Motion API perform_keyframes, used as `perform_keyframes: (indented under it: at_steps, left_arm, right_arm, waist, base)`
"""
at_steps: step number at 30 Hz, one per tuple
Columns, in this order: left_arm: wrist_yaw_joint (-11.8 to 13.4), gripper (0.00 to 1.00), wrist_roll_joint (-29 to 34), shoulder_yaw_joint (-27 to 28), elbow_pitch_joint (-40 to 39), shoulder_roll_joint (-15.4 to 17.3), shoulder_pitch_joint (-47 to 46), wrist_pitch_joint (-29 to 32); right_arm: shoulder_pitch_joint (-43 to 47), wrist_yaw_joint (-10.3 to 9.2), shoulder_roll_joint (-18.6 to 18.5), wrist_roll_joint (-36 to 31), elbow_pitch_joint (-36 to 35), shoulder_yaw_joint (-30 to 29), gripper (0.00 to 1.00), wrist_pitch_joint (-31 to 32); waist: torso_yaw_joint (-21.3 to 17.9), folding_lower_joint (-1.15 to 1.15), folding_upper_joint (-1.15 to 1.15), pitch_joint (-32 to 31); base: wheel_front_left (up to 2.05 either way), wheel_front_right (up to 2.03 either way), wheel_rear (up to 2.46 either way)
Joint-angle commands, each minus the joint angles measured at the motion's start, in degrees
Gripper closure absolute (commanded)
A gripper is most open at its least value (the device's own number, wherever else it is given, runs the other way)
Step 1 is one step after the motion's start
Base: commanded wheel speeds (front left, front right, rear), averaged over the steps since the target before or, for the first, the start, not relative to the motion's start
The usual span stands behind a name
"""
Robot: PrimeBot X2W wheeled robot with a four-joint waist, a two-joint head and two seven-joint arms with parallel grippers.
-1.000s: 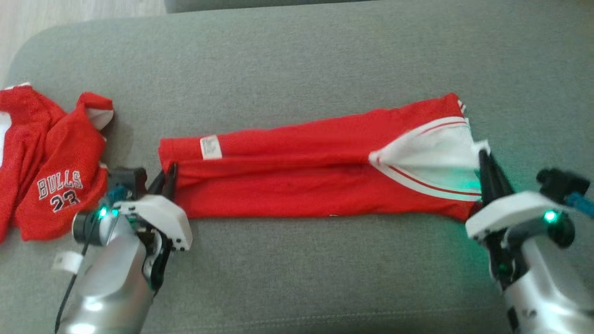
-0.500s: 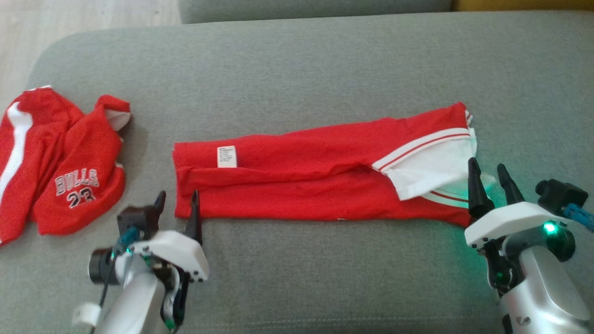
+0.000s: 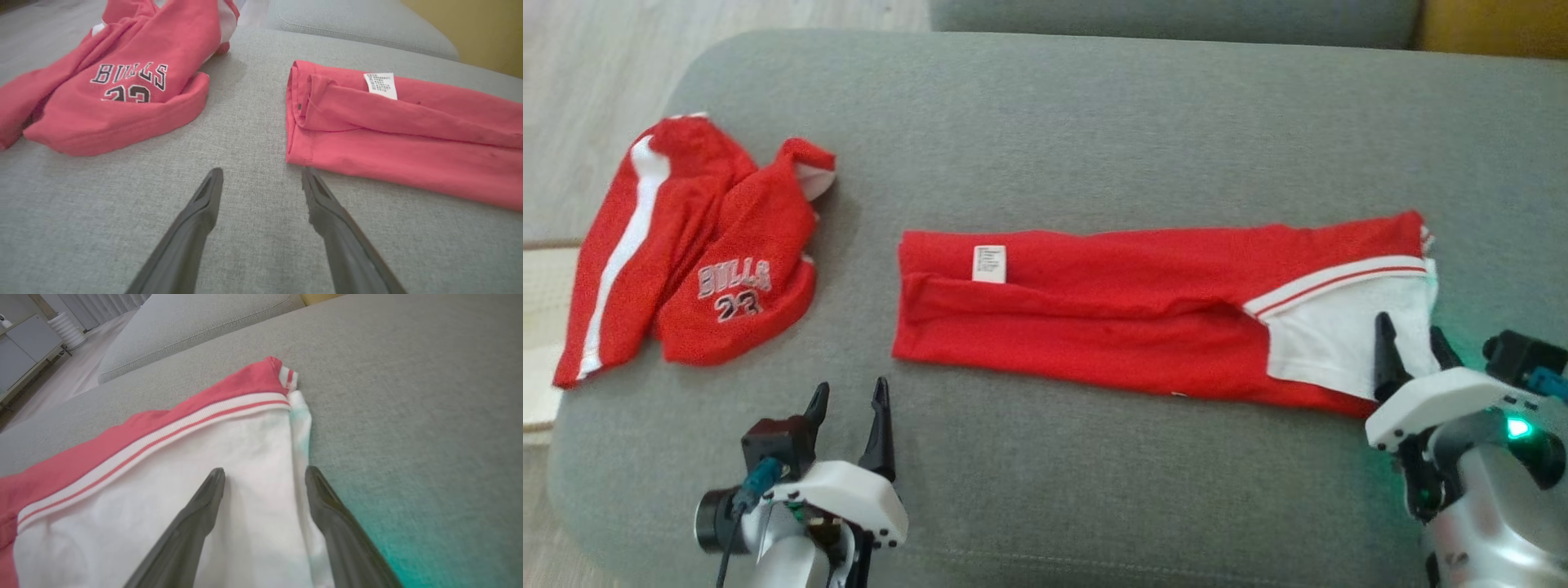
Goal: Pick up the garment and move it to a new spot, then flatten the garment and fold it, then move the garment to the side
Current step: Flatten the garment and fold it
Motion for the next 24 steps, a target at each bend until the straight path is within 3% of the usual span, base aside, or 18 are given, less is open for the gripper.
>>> perform_keyframes:
  at_steps: [1,8,9,10,12,13,24]
  left_arm:
    - [-0.2,0.00,1.0,2.3,-2.2,0.1,-1.3,-0.7]
    - [-1.0,0.00,2.3,3.7,-2.7,-0.6,-1.1,-0.7]
    - [-1.1,0.00,2.4,3.8,-2.6,-0.7,-1.1,-0.7]
    - [-1.2,0.00,2.5,3.9,-2.6,-0.8,-1.2,-0.7]
    - [-1.4,0.00,2.8,4.1,-2.5,-0.9,-1.3,-0.7]
    - [-1.5,0.00,2.9,4.1,-2.4,-1.0,-1.3,-0.7]
    - [-2.4,0.00,3.6,4.7,-1.5,-1.3,-1.4,-0.7]
  right_arm:
    - [-2.6,0.36,-0.7,-0.7,-0.6,0.6,0.00,-0.3]
    - [-3.6,0.36,-0.7,-1.6,3.8,0.3,0.00,1.5]
    - [-3.7,0.36,-0.6,-1.6,4.3,0.3,0.07,1.8]
    - [-3.7,0.36,-0.6,-1.8,4.9,0.4,0.35,2.2]
    - [-3.8,0.36,-0.6,-1.8,5.8,0.3,0.75,2.6]
    - [-3.8,0.36,-0.6,-1.9,6.3,0.3,0.99,2.9]
    - [-5.7,0.36,-1.5,-2.4,7.5,-1.2,1.00,-0.3]
  waist:
    - [1.2,0.00,0.00,0.2]
    - [3.0,0.00,0.00,0.3]
    - [3.0,0.00,0.00,0.3]
    - [3.1,0.00,0.00,0.3]
    - [3.2,0.00,0.00,0.3]
    - [3.2,0.00,0.00,0.3]
    - [1.8,0.00,0.00,-0.1]
  base:
    - [0.00,0.00,0.00]
    - [0.00,0.00,0.00]
    - [0.00,0.00,0.00]
    - [0.00,0.00,0.00]
    - [0.00,0.00,0.00]
    - [0.00,0.00,0.00]
    - [0.00,0.00,0.00]
